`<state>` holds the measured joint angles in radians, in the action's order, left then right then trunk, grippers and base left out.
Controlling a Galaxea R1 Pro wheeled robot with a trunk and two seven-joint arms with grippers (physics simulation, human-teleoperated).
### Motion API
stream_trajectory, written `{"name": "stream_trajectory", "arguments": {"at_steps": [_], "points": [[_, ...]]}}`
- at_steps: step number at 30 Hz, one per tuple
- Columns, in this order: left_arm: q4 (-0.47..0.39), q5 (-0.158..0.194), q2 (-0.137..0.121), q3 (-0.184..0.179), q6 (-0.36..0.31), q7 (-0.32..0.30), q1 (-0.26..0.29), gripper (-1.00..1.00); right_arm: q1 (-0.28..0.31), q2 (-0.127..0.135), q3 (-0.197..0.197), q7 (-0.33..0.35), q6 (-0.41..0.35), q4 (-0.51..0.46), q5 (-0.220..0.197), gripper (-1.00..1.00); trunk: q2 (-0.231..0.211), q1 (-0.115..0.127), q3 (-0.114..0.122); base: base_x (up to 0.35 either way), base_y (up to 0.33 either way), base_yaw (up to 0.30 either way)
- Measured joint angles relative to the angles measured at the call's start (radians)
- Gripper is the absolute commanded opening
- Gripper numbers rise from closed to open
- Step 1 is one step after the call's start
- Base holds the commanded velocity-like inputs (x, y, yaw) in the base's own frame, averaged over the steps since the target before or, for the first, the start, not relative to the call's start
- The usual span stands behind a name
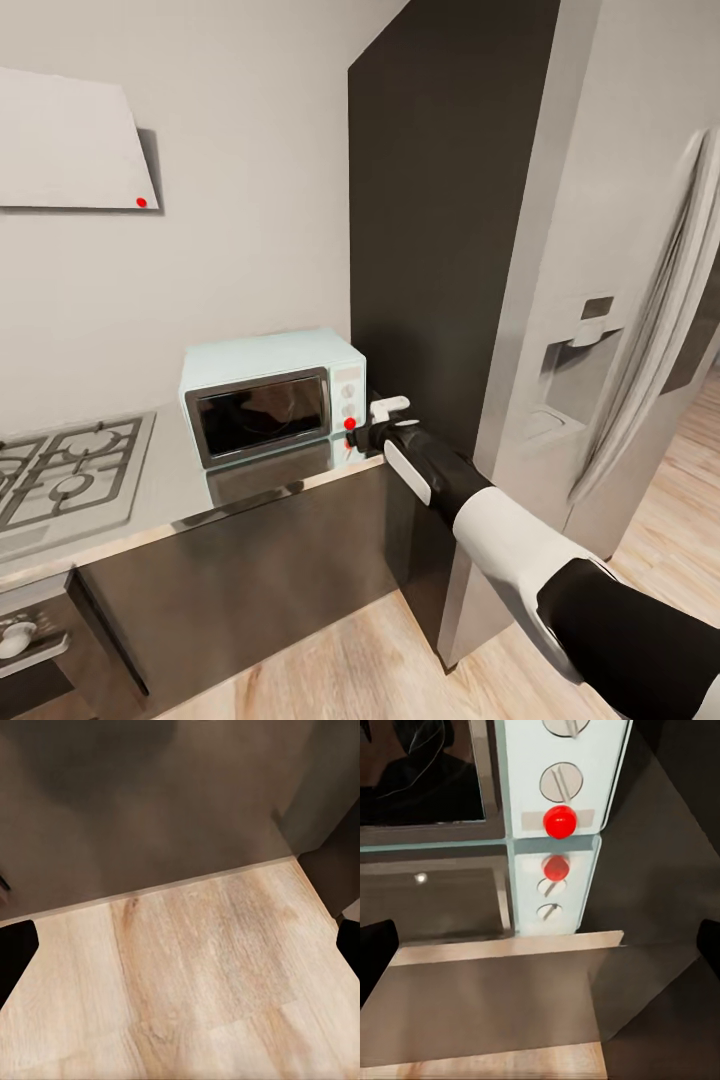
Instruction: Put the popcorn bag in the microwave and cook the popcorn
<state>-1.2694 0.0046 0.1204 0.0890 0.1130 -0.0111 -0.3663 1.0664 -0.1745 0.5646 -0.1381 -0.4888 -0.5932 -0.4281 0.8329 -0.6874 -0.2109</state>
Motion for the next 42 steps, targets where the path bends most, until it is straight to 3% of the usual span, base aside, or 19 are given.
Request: {"name": "stream_trajectory", "arguments": {"at_steps": [7,12,30,35,42], "points": [[0.000,-0.005,0.000,-0.002,0.001,0.000,0.001,1.00,-0.001,0.000,-0.001,0.005,-0.001,0.001,-0.003,1.00,0.000,0.000,0.000,0.172,0.000,0.000],[0.000,-0.005,0.000,-0.002,0.001,0.000,0.001,1.00,-0.003,0.000,0.000,0.007,0.003,0.003,-0.028,1.00,0.000,0.000,0.000,0.013,0.000,0.000],[0.010,-0.001,-0.001,-0.003,0.002,0.000,0.017,1.00,-0.034,0.000,0.005,0.011,0.007,0.016,-0.030,1.00,0.000,0.000,0.000,0.000,0.000,0.000],[0.012,-0.003,-0.003,-0.002,0.002,0.000,0.039,1.00,-0.057,0.000,0.051,0.045,0.011,0.016,-0.029,1.00,0.000,0.000,0.000,0.137,0.000,0.000],[0.062,-0.008,-0.003,-0.002,0.002,0.000,0.044,1.00,-0.063,0.000,0.062,0.054,0.011,0.017,-0.030,1.00,0.000,0.000,0.000,0.100,0.000,0.000]]}}
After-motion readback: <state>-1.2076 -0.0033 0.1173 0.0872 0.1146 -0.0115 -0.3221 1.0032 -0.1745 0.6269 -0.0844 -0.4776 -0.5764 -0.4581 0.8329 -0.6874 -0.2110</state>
